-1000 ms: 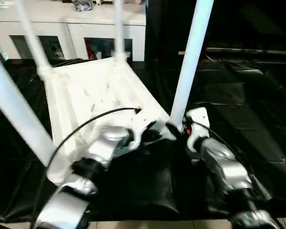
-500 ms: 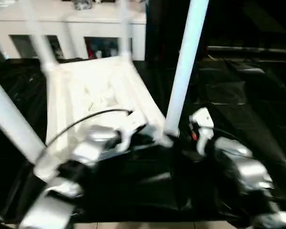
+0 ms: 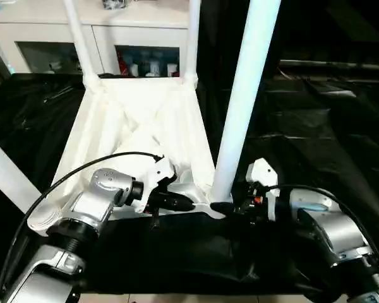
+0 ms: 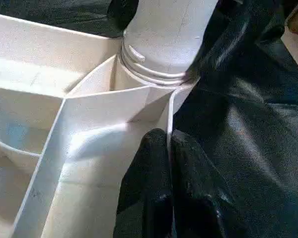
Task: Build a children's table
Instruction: Rotate leg to tighten
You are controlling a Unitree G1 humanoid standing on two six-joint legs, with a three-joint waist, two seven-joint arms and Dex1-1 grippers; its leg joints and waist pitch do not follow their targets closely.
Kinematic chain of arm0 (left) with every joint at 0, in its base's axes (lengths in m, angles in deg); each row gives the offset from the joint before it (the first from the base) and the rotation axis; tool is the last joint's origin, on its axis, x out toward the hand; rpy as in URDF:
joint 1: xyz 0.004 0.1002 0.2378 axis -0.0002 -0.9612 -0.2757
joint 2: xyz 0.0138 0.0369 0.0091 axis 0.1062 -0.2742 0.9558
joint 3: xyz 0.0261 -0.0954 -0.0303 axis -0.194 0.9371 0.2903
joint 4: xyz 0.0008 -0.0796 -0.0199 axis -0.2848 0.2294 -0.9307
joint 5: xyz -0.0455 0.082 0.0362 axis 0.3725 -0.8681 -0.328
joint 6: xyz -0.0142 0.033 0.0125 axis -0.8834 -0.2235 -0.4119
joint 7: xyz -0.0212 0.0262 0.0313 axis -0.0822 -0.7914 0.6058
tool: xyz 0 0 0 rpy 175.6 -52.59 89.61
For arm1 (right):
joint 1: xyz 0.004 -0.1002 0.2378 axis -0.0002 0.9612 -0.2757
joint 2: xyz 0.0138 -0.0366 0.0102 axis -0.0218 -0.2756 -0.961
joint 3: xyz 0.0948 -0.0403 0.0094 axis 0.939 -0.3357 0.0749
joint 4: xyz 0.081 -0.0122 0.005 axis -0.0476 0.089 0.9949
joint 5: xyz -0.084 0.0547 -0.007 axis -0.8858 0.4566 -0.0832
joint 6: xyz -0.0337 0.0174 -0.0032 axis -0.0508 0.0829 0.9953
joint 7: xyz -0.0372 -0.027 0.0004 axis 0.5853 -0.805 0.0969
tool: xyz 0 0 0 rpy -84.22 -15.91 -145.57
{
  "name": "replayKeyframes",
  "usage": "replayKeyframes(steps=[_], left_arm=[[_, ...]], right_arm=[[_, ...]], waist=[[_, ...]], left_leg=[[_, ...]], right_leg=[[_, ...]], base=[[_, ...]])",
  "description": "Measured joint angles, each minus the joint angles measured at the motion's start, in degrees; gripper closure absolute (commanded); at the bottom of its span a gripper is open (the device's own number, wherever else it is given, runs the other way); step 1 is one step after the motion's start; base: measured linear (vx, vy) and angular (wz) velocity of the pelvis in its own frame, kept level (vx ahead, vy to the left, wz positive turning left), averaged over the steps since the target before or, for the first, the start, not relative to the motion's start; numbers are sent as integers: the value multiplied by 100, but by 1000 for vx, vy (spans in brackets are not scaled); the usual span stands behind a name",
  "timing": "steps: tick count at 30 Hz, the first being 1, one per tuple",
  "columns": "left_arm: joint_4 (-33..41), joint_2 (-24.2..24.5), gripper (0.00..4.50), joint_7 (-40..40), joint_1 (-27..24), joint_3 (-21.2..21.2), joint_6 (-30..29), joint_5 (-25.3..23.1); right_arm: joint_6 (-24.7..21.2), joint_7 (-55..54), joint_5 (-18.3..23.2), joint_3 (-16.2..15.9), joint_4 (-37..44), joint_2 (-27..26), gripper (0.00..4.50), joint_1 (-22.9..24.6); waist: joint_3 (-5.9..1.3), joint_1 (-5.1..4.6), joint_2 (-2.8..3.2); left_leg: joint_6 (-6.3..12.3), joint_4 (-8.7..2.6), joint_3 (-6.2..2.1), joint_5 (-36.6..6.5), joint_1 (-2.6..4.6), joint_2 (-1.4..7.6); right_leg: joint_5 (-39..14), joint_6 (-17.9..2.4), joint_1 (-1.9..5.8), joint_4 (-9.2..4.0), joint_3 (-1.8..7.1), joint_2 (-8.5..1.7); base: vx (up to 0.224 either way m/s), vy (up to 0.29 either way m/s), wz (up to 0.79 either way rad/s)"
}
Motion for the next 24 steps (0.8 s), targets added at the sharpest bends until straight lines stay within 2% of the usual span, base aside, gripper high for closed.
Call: replayKeyframes(steps=[2, 5, 6, 17, 22, 24], left_arm=[[60, 9, 450, -17, -29, 0, -27, 0], [119, 19, 450, -19, -60, -3, -46, 0], [122, 21, 450, -20, -61, -3, -46, 0], [120, 14, 450, -151, -79, 0, -57, -4], [-292, -519, 450, -1189, 146, 76, 92, -283], [-366, -657, 450, -1437, 181, 76, 96, -326]], right_arm=[[6, -11, -15, -36, -16, -5, 145, -29], [48, -21, -27, -40, -27, 12, 151, -37], [68, -20, -35, -42, -31, 12, 178, -36], [321, -119, -48, -23, -60, -15, 231, -41], [230, -1474, -228, 418, -371, -646, 243, 6], [209, -1765, -240, 467, -385, -767, 244, 37]], waist=[[0, 2, 0], [0, 2, 0], [0, 2, 0], [-2, -13, -3], [-5, -63, -3], [-15, -59, 5]], left_leg=[[0, 0, 0, 0, 0, 0], [0, 0, 1, 0, 0, 0], [0, 0, 1, 0, 0, 0], [0, 10, 0, 0, 6, 0], [-1, 17, 0, 1, 22, -4], [-1, 16, -2, 1, 26, -3]], right_leg=[[0, 0, 0, -1, 0, 0], [0, 0, 0, -2, 0, 0], [0, 0, 0, -1, 0, 0], [0, -1, 7, 5, 0, 1], [1, 2, 39, 8, 5, 2], [-7, 16, 43, 6, 6, 1]], base=[[0, 0, 0], [0, 0, 0], [0, 0, 0], [0, 0, 0], [0, 0, 0], [0, 0, 0]])
